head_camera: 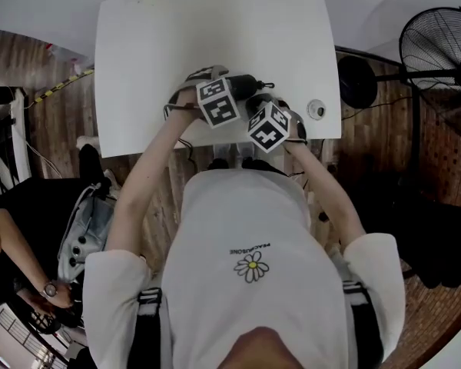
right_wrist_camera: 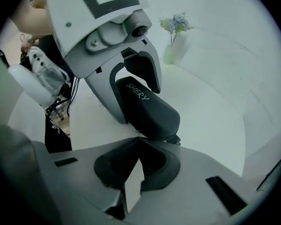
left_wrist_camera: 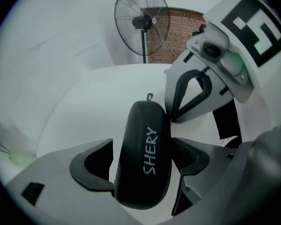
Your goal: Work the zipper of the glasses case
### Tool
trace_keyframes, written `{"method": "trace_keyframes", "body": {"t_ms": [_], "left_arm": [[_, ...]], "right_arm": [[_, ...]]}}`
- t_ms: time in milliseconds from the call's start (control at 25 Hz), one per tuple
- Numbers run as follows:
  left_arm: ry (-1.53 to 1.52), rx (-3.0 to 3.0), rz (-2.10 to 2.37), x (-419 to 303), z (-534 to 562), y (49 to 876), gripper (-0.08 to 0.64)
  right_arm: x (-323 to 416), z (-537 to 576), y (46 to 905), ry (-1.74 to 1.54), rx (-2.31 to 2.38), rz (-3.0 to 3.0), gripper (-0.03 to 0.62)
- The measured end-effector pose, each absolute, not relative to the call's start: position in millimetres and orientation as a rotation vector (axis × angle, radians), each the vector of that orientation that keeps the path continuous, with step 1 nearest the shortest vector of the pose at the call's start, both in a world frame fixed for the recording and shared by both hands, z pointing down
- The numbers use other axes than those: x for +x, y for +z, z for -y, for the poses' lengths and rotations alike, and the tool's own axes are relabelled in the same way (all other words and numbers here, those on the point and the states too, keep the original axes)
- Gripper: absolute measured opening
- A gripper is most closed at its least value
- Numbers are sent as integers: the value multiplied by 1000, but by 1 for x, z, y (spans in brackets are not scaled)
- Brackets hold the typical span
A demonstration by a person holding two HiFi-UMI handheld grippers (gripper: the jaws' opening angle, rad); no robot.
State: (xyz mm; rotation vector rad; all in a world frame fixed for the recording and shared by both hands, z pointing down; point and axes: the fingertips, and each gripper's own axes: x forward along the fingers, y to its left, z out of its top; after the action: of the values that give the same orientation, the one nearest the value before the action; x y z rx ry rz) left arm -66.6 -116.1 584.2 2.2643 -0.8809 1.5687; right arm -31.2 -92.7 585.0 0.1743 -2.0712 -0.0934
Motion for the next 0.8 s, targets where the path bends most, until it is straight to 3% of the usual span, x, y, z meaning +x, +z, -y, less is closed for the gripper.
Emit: {"method": "trace_keyframes", "body": {"t_ms": [360, 440, 800], "left_arm": [[1756, 2224, 794, -110, 82, 595, 376], [1746, 2238, 804, -110, 78, 595, 341], [1600, 2179, 933, -98, 77, 593, 314]], "right_arm": [[-29, 94, 587, -189, 119, 2050, 6], [-26, 97, 586, -198, 120, 2044, 6], [-54, 61, 578, -119, 59, 2117, 6]]}}
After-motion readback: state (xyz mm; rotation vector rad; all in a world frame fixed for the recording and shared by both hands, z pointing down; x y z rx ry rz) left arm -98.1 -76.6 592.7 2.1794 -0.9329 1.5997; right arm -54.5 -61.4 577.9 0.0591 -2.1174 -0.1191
